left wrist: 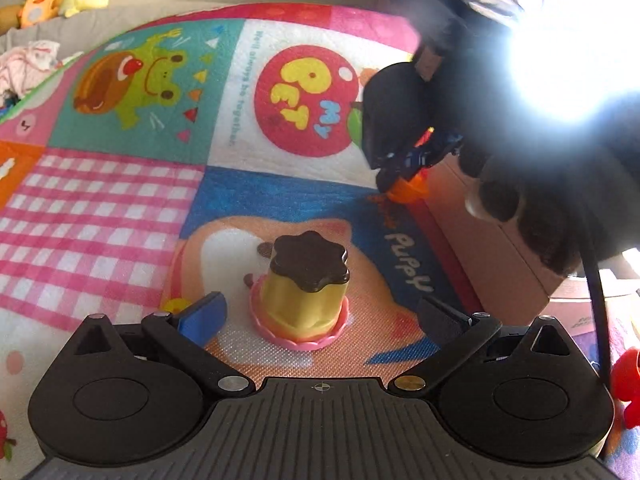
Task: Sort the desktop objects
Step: 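Grasp the orange shell toy with the right tool while the left grasps the pudding toy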
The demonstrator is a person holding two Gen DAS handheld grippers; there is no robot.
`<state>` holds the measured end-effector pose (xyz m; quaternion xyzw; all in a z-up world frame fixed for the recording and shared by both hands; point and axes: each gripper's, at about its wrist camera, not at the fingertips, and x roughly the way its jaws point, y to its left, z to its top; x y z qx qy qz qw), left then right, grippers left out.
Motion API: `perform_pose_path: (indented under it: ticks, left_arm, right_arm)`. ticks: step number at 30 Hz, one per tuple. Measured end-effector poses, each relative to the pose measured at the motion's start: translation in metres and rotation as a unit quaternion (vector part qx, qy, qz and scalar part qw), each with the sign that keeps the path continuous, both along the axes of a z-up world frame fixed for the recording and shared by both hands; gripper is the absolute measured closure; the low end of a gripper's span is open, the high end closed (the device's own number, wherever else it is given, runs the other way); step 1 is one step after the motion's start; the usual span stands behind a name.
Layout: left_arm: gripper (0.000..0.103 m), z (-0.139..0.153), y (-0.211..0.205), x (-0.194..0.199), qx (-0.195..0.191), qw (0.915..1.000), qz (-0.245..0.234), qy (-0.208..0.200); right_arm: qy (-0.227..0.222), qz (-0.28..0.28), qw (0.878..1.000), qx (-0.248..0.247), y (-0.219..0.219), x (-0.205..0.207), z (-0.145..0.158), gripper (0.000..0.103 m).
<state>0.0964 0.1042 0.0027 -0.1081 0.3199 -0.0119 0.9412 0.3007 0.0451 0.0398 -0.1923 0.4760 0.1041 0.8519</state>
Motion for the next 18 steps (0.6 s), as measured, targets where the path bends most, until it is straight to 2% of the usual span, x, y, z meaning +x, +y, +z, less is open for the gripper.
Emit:
perform_pose_path:
  ticks: [1, 4, 8, 11, 14, 18]
  left_arm:
    - [0.000, 0.000, 0.000, 0.000, -0.001, 1.0000, 0.000, 0.000]
    - [0.000, 0.000, 0.001, -0.001, -0.002, 1.0000, 0.000, -0.001]
    - [0.000, -0.001, 0.000, -0.001, 0.000, 1.0000, 0.000, 0.000]
    - [0.000, -0.001, -0.001, -0.001, 0.002, 1.0000, 0.000, 0.001]
    - [0.000, 0.000, -0.002, 0.000, 0.007, 1.0000, 0.001, 0.003]
    - [0.000, 0.000, -0.007, 0.002, 0.026, 0.9996, 0.002, 0.010]
  right_arm:
    - [-0.004, 0.004, 1.000, 0.004, -0.002, -0.004, 0.003, 0.095]
    - [-0.032, 0.030, 0.998, 0.055, -0.018, -0.037, 0.029, 0.095]
    - [-0.048, 0.075, 0.987, 0.135, -0.063, -0.110, 0.073, 0.095]
    - [-0.043, 0.097, 0.980, 0.168, -0.102, -0.170, 0.086, 0.095]
    - [-0.036, 0.092, 0.982, 0.163, -0.131, -0.221, 0.076, 0.095]
    - [-0.056, 0.071, 0.990, 0.111, -0.154, -0.270, 0.042, 0.095]
